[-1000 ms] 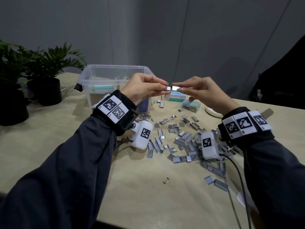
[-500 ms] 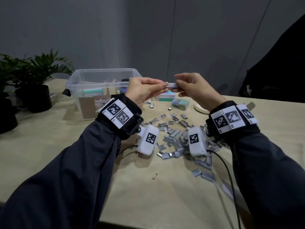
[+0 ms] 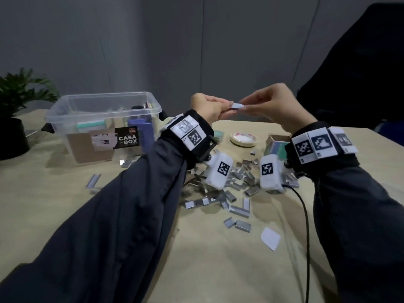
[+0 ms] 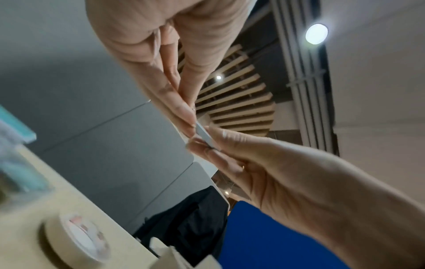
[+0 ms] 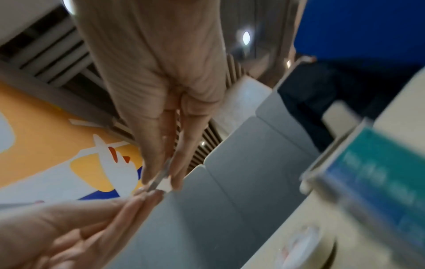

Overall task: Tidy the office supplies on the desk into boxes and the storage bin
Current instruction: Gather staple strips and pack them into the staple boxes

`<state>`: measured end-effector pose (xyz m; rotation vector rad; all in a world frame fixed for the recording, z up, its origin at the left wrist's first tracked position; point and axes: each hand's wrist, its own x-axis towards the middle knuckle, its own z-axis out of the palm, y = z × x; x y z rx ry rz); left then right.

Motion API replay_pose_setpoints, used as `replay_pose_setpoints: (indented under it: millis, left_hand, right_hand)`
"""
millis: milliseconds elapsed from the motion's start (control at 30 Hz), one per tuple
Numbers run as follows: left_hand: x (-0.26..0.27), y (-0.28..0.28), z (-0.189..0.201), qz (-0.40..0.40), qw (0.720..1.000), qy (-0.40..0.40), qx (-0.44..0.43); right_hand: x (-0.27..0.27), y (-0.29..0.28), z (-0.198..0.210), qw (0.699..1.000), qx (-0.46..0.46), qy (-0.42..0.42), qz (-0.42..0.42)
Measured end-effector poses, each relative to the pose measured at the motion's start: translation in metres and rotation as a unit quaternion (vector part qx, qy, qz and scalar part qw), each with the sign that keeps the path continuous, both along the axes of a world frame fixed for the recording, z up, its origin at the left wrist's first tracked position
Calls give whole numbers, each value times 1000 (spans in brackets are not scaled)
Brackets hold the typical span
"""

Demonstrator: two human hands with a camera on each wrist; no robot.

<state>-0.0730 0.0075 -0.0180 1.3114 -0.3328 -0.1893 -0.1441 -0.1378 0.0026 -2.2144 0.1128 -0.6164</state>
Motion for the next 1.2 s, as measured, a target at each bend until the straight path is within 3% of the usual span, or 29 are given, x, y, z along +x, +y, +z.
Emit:
replay_pose_setpoints:
  millis: [100,200,300,467,567,733,900,1200]
  left_hand:
    - [-5,-21,0,-34,999,28,-13]
    - [-12,-40,-3,-61,998,34,7]
    - [-19,-54,-3,-65,997,48,10]
    - [-22,-73,-4,-57,996,68,12]
    - [-25,-83,-5,-67,993,67,66]
    - [-24,-90,-10,-102,974,63,191]
    - [-33,-95,-11,-137,960,72,233]
    - [-30,-102,-14,-151,953,51,257]
  right_hand:
    - [-16,-16,5,993,-115,1,-33]
    - [-27,-31,7,988,-142,15,-50]
    - [-31,-44,5,995,-71,21,-71]
    - [-33,-59,-1,979,192,17,-61]
    - [-31,-65,-8,968,215,37,-128]
    - [-19,-80,-22,956,22,121,-268]
    - [-10,-75,-28,943,-68,174,-274]
    - [-6,-66,-35,892,-228,244,-304]
